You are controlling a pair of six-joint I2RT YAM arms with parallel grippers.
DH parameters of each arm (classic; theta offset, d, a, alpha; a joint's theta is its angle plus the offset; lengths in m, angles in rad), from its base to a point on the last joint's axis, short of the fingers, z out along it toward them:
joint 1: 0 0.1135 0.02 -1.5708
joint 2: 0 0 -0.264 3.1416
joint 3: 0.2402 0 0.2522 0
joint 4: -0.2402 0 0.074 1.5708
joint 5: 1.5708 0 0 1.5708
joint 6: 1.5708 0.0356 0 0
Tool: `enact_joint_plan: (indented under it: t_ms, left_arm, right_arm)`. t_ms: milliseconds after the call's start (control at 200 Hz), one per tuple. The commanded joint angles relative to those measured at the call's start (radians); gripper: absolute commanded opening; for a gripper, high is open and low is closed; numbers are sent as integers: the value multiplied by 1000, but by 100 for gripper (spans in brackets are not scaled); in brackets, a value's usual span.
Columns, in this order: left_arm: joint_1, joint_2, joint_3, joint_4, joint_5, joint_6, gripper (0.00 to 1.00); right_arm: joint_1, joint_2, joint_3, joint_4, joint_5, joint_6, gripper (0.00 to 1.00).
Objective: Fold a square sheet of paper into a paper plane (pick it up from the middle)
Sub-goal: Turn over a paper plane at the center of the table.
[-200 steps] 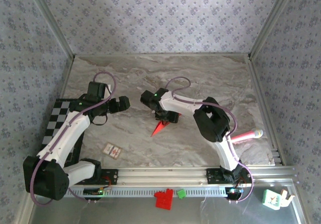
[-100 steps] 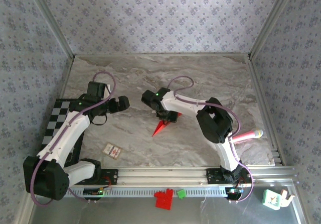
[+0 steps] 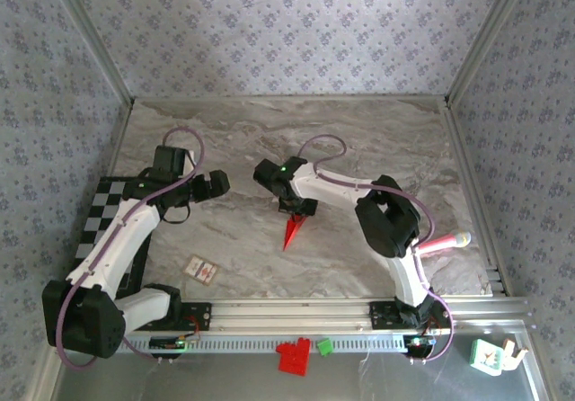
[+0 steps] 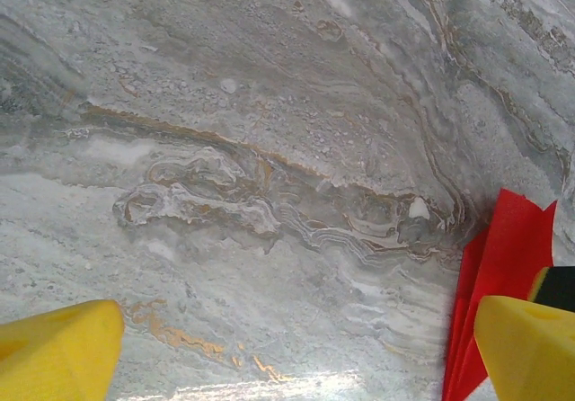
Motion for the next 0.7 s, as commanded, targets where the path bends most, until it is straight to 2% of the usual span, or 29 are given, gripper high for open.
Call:
enact_joint_plan:
  t_ms: [0, 160, 370, 520, 695]
  left_arm:
    - [24, -10, -12, 13, 19, -28, 100]
    - [78, -16, -27, 37, 72, -71, 100]
    - [135, -46, -60, 68, 98, -133, 100]
    - [148, -73, -88, 92, 103, -176, 100]
    - [147, -77, -126, 150, 166, -218, 99]
  right_arm:
    - [-8, -68, 12, 28, 32, -103, 4]
    - [-19, -101, 61, 124, -41, -313, 4]
    - [-30, -151, 52, 358, -244, -552, 3]
    - [-40, -166, -14, 540, -404, -619, 4]
    - [-68, -141, -134, 738, -545, -577, 4]
